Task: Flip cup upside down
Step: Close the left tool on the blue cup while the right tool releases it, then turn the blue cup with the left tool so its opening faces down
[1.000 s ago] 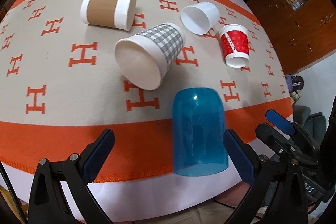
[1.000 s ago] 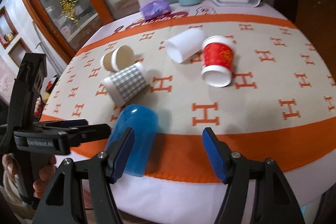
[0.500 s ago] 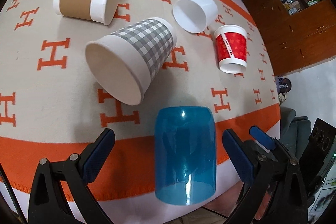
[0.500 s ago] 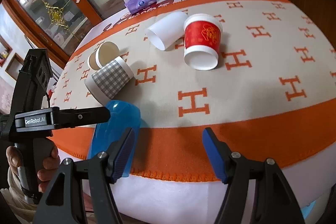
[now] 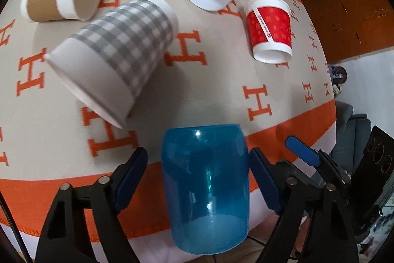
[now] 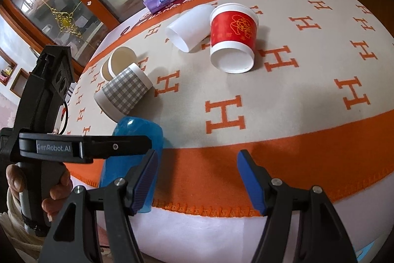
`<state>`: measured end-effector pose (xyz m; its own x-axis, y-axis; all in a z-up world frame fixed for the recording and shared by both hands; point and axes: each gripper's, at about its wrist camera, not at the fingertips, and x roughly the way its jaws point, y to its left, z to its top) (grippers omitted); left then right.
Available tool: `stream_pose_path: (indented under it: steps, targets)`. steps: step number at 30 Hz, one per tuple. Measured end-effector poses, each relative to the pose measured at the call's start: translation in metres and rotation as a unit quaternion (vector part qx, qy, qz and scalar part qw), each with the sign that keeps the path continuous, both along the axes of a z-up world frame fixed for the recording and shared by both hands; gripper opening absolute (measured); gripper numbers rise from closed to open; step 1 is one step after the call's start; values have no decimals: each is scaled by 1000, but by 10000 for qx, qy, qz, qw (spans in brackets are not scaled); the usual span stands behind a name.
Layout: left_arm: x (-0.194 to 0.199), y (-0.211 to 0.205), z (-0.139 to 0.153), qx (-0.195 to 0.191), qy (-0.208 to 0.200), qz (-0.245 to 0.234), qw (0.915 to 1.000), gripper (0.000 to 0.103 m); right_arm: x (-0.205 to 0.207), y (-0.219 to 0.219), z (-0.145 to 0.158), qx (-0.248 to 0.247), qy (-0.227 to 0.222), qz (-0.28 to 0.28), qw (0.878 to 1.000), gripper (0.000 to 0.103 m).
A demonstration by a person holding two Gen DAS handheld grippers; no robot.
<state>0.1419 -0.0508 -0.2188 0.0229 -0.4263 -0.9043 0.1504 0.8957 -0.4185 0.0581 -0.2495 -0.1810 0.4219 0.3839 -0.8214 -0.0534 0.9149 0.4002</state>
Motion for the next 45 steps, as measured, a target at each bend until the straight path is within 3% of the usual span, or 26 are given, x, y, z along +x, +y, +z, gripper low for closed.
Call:
stream_pose_path:
  steps: [3,11,20,29,34,45]
  targets:
    - [-3,-8,-2,-54,57,-174,9998,67,-3,0,-1,29,-49,-12,10000,67]
    - [-11,-13,-1,-97,-30,-159,9998,66,-12,-5,-1,107,-166,-97,9998,67]
    - [-30,1,25,4,-749,144,9971,66,-18,-5,3,135,-235,-87,9996,67]
    - [-50,22,52,59,-1684,771,9827,66,-15,4,3,113,-236,43,9996,67]
    - [-61,35,67,14,-2183,1005,9707,66,-13,9,3,107,-242,79,9996,67]
    - [-72,47,87,-334,-2515,1197,9598,66,-12,25,-16,-18,134,308,9994,67]
